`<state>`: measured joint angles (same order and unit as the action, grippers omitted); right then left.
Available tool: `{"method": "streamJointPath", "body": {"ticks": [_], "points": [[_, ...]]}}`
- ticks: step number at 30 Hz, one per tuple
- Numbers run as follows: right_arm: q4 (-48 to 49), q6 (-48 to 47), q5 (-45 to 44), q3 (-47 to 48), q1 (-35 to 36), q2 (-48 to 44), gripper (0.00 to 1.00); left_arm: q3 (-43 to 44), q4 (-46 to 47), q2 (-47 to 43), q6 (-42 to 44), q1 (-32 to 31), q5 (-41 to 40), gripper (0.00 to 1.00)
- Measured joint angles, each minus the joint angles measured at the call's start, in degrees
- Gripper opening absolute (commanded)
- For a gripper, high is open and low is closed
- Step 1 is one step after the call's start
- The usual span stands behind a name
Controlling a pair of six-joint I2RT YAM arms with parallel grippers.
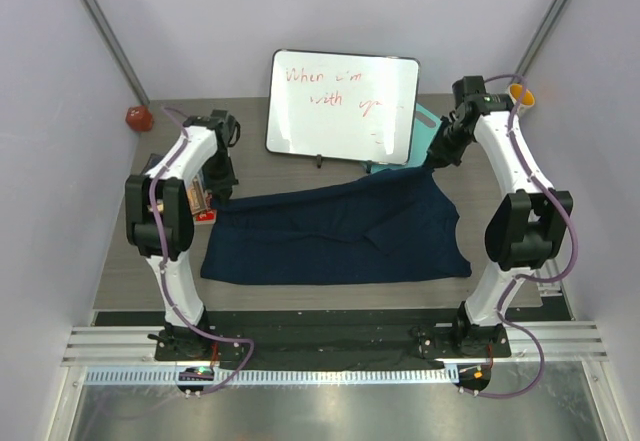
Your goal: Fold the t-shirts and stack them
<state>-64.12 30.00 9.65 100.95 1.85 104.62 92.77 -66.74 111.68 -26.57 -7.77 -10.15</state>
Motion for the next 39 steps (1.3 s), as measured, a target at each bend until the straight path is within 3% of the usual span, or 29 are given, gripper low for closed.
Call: {"method": "streamJointPath", "body": {"ticks": [11,26,39], "points": [[-1.07,1.86,1.64,-10.36,0.02,-5.73,0.01,0.00,-4.59,2.62,-0.04,-1.16,-0.72,0.00],[-4.31,1.53,3.63,-13.33,0.09,-8.76,0.01,0.09,-7.69,2.82,0.00,-1.51,-1.81,0.00],[-6.23,1.40,3.98,-24.11,0.31,-9.38,0.01,-2.78,-8.87,3.93,-0.02,-3.19,-1.60,0.00]]}}
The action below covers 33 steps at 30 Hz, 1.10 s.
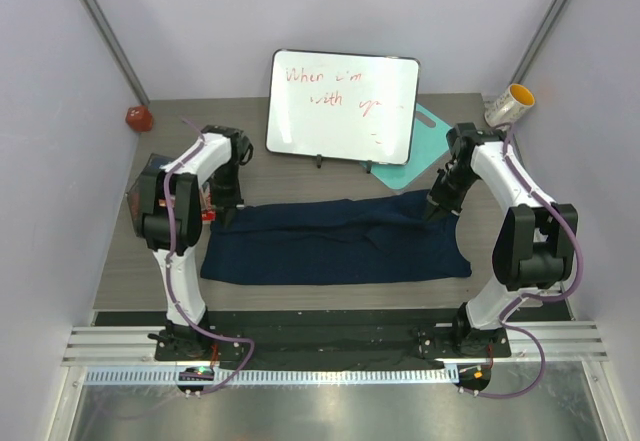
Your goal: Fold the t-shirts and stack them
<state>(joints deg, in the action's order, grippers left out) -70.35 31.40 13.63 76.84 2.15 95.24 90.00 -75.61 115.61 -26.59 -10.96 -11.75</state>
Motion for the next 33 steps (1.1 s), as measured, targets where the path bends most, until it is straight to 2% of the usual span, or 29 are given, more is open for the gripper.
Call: {"method": "streamJointPath", "body": {"ticks": [6,20,22,23,24,28,29,30,33], "points": [[-0.09,-0.04,0.02,-0.63,0.00,-0.15,0.01,-2.43,-0.07,0.92,-0.04,-0.31,0.26,0.00],[-1.14,-0.44,0.04,-3.13,0.04,-0.68,0.01,-2.08,-0.20,2.51,-0.70,-0.31,-0.70,0.00],[-1.16,-0.44,0.02,-4.59,0.04,-1.68,0.01,-2.23,-0.15,2.99,-1.05,-0.31,-0.72,0.08],[-1.20,-0.44,0.04,-5.35,0.04,-2.05,0.01,-2.47,-0.13,3.19,-1.14,-0.31,-0.76,0.16],[-1.11,-0.44,0.04,-6.32,0.04,-2.49,0.01,-2.73,-0.17,3.34,-1.29,-0.31,-0.85,0.21],[-1.29,-0.52,-0.07,-9.38,0.04,-2.73,0.31,-2.97,-0.42,4.17,-1.60,-0.31,-1.55,0.38],[-1.38,-0.61,-0.24,-9.60,0.04,-2.71,0.32,-2.97,-0.46,4.26,-1.60,-0.31,-1.79,0.43],[-1.55,-0.70,-0.46,-9.62,0.04,-2.71,0.33,-2.91,-0.50,4.31,-1.73,-0.31,-2.03,0.43],[-2.05,-1.01,-1.20,-8.79,0.04,-2.73,0.47,-1.07,-1.18,4.33,-2.05,-0.31,-3.54,0.48]]}}
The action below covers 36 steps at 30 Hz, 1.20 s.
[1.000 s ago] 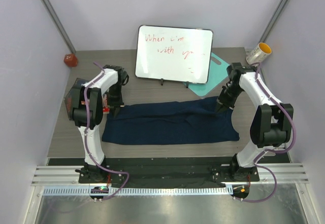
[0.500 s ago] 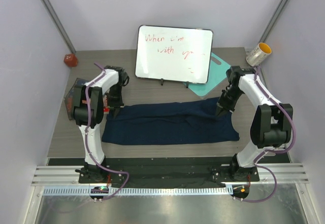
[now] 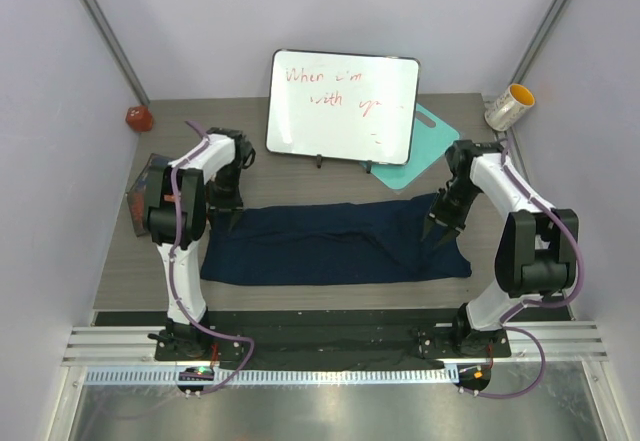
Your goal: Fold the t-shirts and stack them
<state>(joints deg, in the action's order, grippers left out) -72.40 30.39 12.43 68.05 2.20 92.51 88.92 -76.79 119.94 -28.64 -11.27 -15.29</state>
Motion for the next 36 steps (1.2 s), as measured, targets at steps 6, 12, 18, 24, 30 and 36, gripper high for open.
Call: {"method": "streamJointPath", "body": {"ticks": [6,12,18,24,30,36], "points": [[-0.11,0.11,-1.20,9.38,0.00,0.09,0.47,9.49,-0.17,-0.22,-1.27,0.02,-2.80,0.53],[6.67,2.01,-0.31,15.32,0.07,1.57,0.40,17.03,0.13,-0.74,-1.44,0.04,-4.55,0.50],[11.50,2.08,-4.92,13.11,0.26,8.98,0.40,12.37,0.44,-0.39,-1.42,0.24,-4.76,0.48],[16.28,2.78,-8.15,7.39,0.26,9.73,0.30,4.46,1.40,-0.39,-1.38,0.63,-4.61,0.21],[19.26,4.46,-12.94,6.12,0.31,15.08,0.01,0.48,4.11,-0.13,-1.60,0.68,-4.22,0.00],[16.13,6.86,-15.76,8.66,0.31,18.53,0.01,-0.20,5.27,1.36,-2.27,0.90,-4.22,0.00]]}}
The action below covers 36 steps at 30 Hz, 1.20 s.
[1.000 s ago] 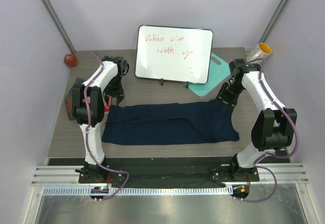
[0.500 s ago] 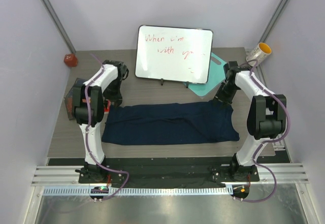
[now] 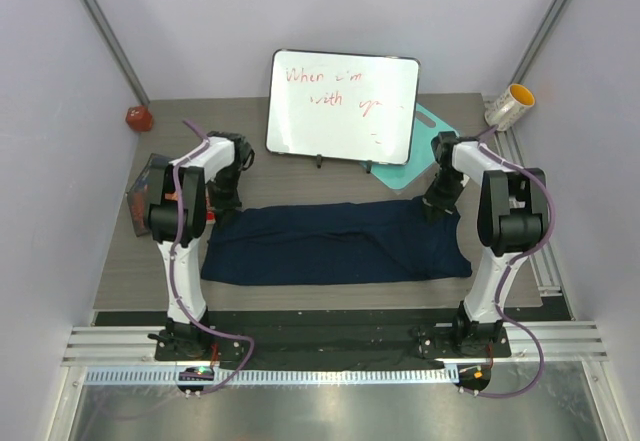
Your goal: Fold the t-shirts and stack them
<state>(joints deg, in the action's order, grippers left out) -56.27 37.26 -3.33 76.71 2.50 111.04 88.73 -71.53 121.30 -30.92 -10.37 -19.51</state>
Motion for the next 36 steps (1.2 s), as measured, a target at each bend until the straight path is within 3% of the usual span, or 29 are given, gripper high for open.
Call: {"method": "streamJointPath", "body": {"ticks": [4,6,7,11,21,23,25,26,32,36], "points": [[-0.98,0.48,-0.48,0.96,0.22,0.79,0.01,0.74,-0.04,0.22,-0.02,0.46,0.07,0.00],[-1.29,0.42,-0.44,1.36,0.24,0.96,0.12,1.44,0.02,0.22,0.00,0.81,0.26,0.00],[-1.31,0.20,-0.42,1.57,0.24,0.98,0.26,1.73,0.15,0.22,0.00,1.01,0.55,0.00],[-0.92,-0.74,-0.44,2.38,0.22,0.28,0.33,2.27,0.46,-0.07,0.00,1.31,1.88,0.17],[1.14,-1.62,0.48,5.73,0.22,-8.00,0.34,6.23,0.74,-5.11,-0.11,1.40,4.59,0.20],[1.42,-1.68,0.72,5.49,0.22,-7.37,0.33,6.51,1.55,-5.03,-0.11,1.40,5.18,0.16],[1.95,-1.75,0.70,5.20,0.22,-6.29,0.31,6.51,2.47,-4.46,-0.11,1.40,6.10,0.02],[2.29,-1.79,0.68,5.20,0.22,-5.46,0.30,6.51,2.95,-3.82,-0.17,1.40,6.56,0.00],[3.02,-1.42,0.85,5.31,0.22,3.39,0.25,6.05,4.55,3.61,-0.28,1.40,9.05,0.00],[1.97,-1.05,1.05,6.73,0.04,4.72,0.22,6.29,3.50,3.89,-0.37,1.40,9.11,0.00]]}}
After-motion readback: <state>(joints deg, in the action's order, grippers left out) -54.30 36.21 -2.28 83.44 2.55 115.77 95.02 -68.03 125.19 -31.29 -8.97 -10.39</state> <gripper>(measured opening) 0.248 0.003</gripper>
